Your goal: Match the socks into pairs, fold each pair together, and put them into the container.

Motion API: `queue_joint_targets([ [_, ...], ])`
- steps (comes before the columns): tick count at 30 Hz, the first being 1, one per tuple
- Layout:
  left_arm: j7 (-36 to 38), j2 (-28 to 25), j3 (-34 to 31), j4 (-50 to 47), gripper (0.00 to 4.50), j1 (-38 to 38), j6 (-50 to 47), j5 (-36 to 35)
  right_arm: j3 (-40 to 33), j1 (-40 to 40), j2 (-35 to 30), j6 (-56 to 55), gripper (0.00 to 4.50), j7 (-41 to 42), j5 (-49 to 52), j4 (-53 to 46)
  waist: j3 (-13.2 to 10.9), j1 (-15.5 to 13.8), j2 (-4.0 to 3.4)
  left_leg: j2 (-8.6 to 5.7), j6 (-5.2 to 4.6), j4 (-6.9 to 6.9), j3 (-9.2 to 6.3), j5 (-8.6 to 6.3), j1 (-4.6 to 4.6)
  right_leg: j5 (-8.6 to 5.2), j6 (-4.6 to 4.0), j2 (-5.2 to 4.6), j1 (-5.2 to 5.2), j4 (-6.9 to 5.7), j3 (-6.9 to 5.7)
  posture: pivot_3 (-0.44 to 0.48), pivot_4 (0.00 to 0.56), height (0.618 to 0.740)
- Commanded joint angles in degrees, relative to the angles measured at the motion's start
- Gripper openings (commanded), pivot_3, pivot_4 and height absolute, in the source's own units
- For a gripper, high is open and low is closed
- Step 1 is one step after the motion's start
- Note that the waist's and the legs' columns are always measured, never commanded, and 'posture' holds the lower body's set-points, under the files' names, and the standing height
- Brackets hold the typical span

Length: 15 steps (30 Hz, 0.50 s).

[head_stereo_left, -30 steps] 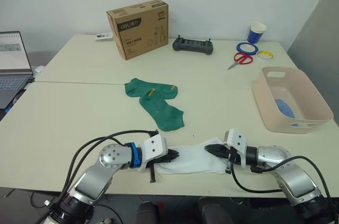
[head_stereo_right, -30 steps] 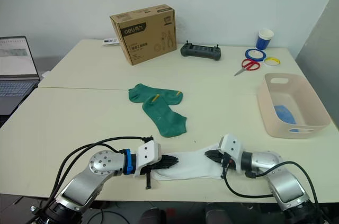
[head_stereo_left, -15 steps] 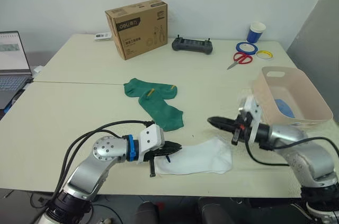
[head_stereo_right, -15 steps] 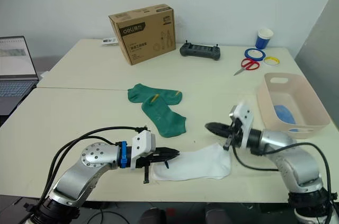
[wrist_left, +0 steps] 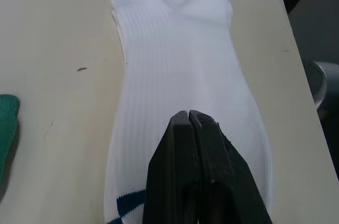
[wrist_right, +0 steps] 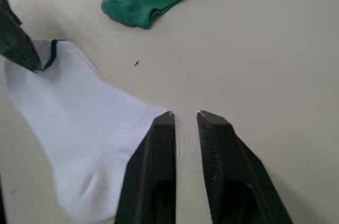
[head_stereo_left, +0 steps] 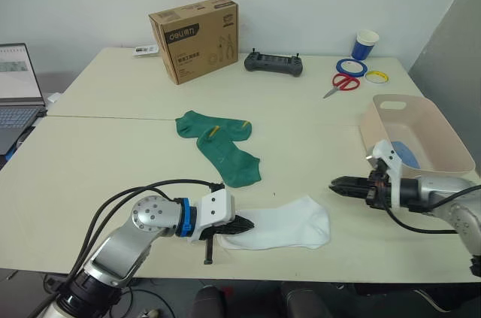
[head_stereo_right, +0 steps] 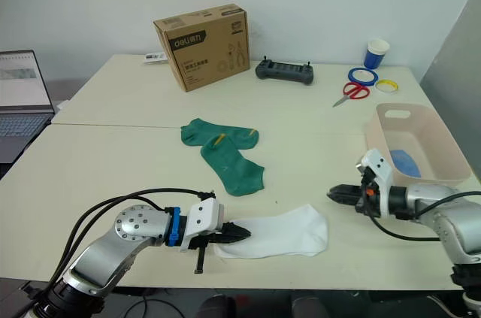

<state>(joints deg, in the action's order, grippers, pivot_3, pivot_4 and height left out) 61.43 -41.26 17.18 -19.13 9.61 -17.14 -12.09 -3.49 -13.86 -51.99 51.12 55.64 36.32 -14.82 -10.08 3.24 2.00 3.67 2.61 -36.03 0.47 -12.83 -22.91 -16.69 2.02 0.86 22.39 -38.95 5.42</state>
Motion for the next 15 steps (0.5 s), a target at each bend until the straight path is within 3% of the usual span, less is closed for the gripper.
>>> queue_joint_targets([
  [1,-2.4,0.6,1.6,1.5,0.0,-0.3,0.5,3.7,-1.5,-1.6,-2.5,7.3,2.0,2.1,4.6,-0.3,0.0,0.0,0.01,0.0,0.0,0.0,-0.01,0.0,0.0,-0.01,-0.01,0.0,-0.01,0.0,-0.01,0.0,0.15,0.74],
  [8,-2.3,-0.5,4.5,0.4,0.0,-2.6,-2.6,6.1,5.9,-3.1,-1.2,7.5,4.42,0.3,0.9,-1.4,0.0,0.0,0.03,-0.01,0.0,0.0,0.04,0.0,0.0,-0.01,-0.01,-0.02,-0.01,0.03,0.03,0.0,0.15,0.74],
  [15,-3.1,-0.6,4.5,-0.3,0.0,-3.8,-2.5,6.6,11.5,-1.6,-0.2,6.8,4.47,1.1,-1.6,-1.1,0.0,0.0,0.02,-0.01,-0.01,0.0,0.04,-0.01,0.0,-0.01,0.0,-0.03,-0.01,0.04,0.01,0.0,0.15,0.74],
])
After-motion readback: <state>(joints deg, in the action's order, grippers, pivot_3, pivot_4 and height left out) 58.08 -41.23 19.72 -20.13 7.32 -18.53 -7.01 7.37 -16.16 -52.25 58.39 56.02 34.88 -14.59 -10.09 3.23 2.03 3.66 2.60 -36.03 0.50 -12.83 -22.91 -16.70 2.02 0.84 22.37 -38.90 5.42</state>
